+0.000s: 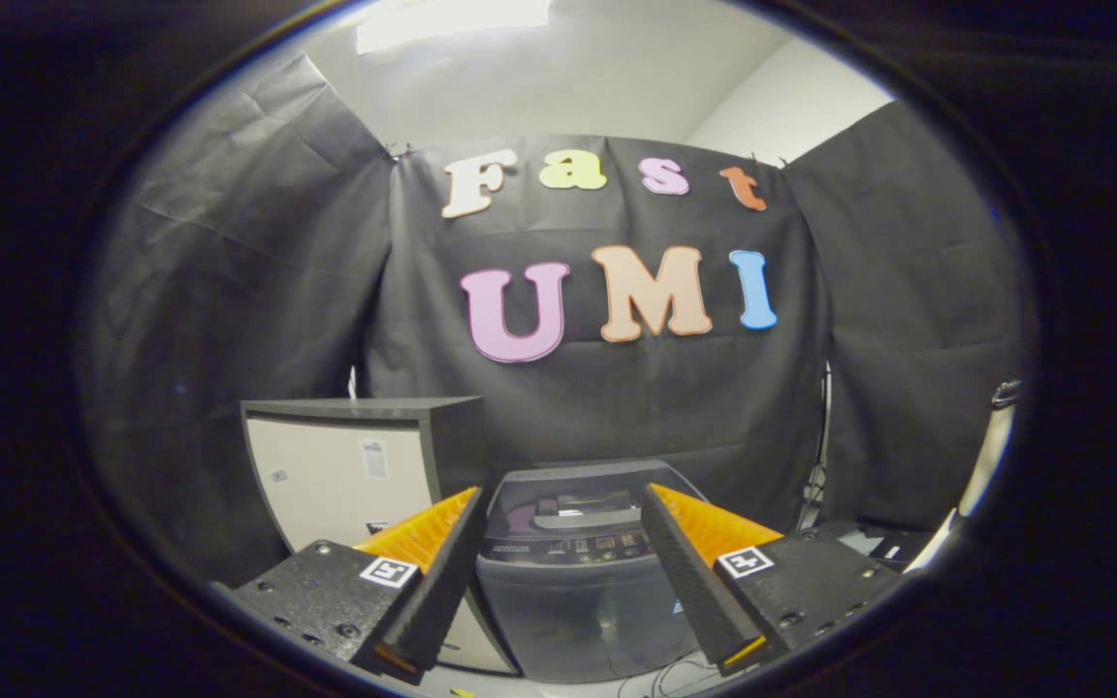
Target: Put the clothes into the washing machine and then close the washing machine lid.
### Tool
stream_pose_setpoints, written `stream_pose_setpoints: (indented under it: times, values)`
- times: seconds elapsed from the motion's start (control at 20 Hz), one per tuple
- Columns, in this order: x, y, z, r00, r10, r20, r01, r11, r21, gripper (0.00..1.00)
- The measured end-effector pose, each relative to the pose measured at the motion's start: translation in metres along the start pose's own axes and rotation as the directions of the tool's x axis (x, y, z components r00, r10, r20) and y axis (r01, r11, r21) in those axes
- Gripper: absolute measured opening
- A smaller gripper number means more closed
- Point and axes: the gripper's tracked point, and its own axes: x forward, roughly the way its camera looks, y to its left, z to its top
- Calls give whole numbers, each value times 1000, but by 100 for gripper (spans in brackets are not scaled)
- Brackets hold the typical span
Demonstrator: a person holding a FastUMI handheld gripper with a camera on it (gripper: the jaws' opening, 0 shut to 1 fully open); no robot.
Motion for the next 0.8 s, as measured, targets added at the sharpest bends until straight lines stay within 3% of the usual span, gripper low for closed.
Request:
stream_pose_setpoints:
  times: [0.25, 0.6, 0.8]
  values:
    - [-19, -3, 6, 998, 51, 35, -51, 999, -9, 97]
    - [-35, -53, 27, 996, 5, 89, -10, 998, 58, 97]
    - [-35, -62, 24, 996, 23, 91, -32, 995, 98, 96]
